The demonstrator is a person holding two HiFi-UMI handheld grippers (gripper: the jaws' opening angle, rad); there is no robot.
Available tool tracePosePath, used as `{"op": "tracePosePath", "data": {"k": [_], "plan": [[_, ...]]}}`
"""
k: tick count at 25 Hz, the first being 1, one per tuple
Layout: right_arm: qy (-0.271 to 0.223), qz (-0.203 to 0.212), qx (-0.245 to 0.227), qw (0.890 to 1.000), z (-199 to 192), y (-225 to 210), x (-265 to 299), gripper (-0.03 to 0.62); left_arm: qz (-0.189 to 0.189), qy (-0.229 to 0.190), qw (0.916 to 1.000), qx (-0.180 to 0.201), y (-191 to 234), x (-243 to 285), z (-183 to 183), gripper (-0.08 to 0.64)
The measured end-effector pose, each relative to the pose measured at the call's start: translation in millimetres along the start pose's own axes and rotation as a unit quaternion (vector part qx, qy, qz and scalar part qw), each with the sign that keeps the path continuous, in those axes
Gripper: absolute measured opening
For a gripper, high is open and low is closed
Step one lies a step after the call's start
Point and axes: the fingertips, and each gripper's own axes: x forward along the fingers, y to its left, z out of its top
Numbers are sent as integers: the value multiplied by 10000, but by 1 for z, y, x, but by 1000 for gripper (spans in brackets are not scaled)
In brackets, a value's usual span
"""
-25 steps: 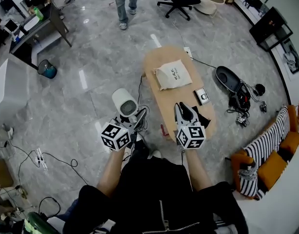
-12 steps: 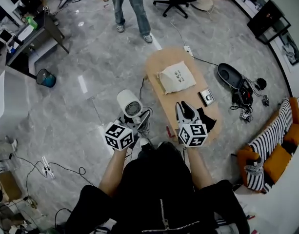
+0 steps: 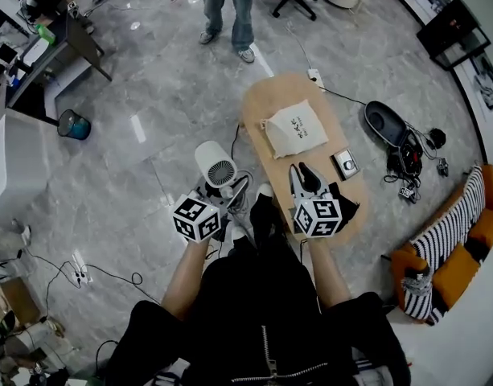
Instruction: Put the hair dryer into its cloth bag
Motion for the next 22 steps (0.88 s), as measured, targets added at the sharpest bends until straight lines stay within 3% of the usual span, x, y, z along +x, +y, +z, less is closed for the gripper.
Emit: {"op": "tracePosePath", "data": {"k": [12, 22], "plan": [[187, 371, 109, 9991, 45, -59, 96, 89, 95, 95, 9998, -139, 42, 86, 50, 202], [269, 471, 235, 9982, 59, -98, 132, 89, 108, 230, 9991, -339, 58, 137, 65, 201]]}}
